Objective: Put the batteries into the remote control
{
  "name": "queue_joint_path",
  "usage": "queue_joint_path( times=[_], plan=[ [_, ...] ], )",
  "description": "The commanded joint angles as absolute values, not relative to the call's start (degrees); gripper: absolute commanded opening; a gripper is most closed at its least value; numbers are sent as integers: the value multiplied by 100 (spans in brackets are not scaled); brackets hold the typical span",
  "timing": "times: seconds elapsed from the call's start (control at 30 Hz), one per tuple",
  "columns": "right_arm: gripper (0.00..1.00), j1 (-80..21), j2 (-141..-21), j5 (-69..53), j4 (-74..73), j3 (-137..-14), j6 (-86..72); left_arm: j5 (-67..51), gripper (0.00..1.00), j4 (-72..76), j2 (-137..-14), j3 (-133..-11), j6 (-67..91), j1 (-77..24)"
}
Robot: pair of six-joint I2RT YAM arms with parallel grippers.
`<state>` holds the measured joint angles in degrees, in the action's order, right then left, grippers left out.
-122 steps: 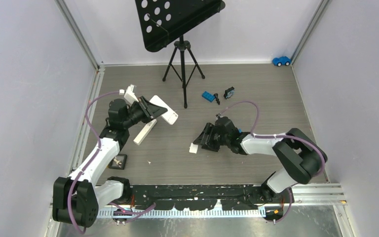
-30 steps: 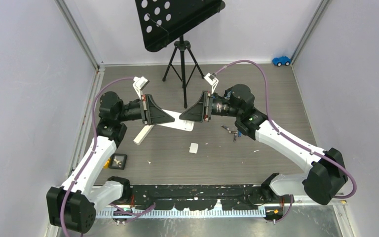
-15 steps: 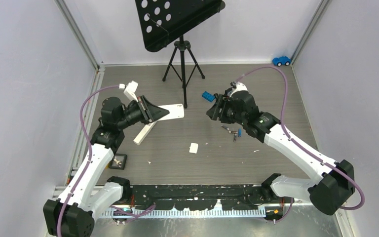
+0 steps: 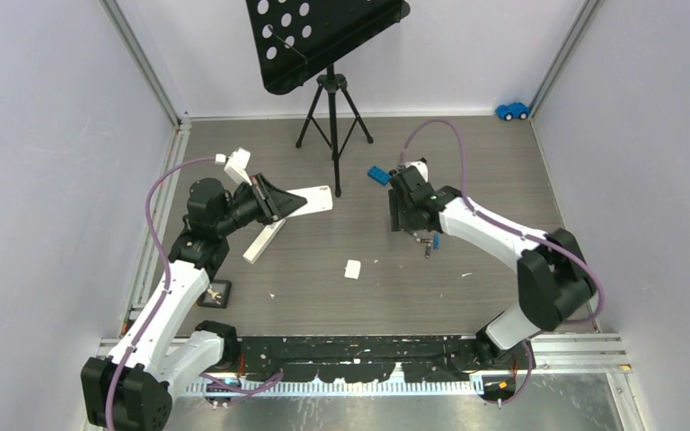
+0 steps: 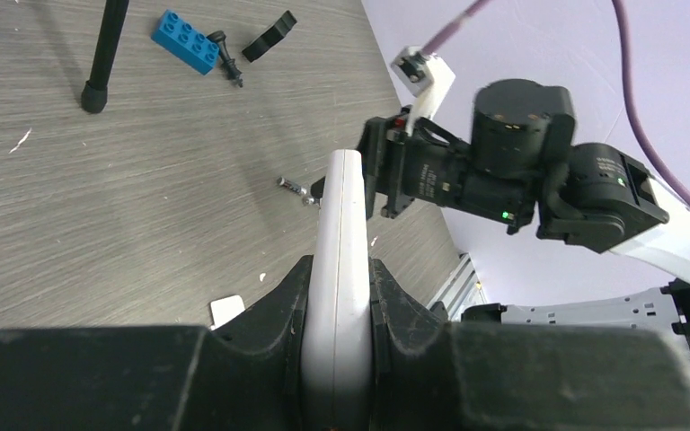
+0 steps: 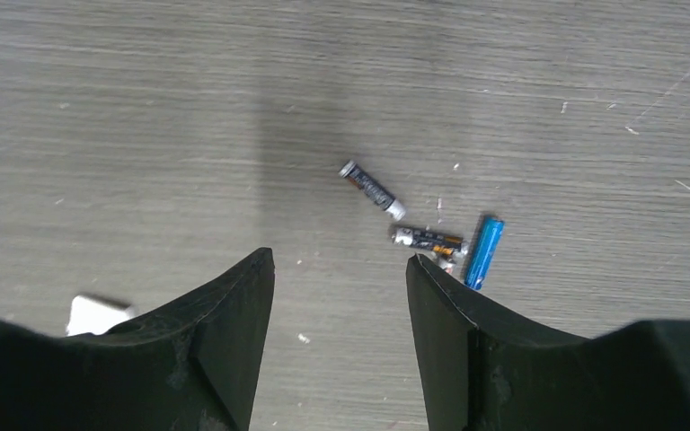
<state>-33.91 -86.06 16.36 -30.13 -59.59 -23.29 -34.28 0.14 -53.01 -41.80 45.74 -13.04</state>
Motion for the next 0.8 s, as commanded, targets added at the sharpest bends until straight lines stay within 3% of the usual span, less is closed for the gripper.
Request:
queue_joint_path(
  times=[0.0, 0.2, 0.33, 0.77],
  plan=[
    [59, -3290, -9088, 2499, -3678, -6533, -2538, -3398, 0, 246, -5252, -4210, 4391, -1310],
    [49, -3026, -9065, 2841, -4043, -6137, -3618, -3375, 0, 270, -5281, -4189, 4323, -1310],
    [40, -2960, -8783, 2435, -3597, -5545, -3825, -3709, 0, 601, -5323, -4122, 4402, -1312],
    [33, -2912, -9030, 2192, -3012, -5118, -4219, -4044, 0, 1169, -5403, -4000, 4680, -1324]
  ],
)
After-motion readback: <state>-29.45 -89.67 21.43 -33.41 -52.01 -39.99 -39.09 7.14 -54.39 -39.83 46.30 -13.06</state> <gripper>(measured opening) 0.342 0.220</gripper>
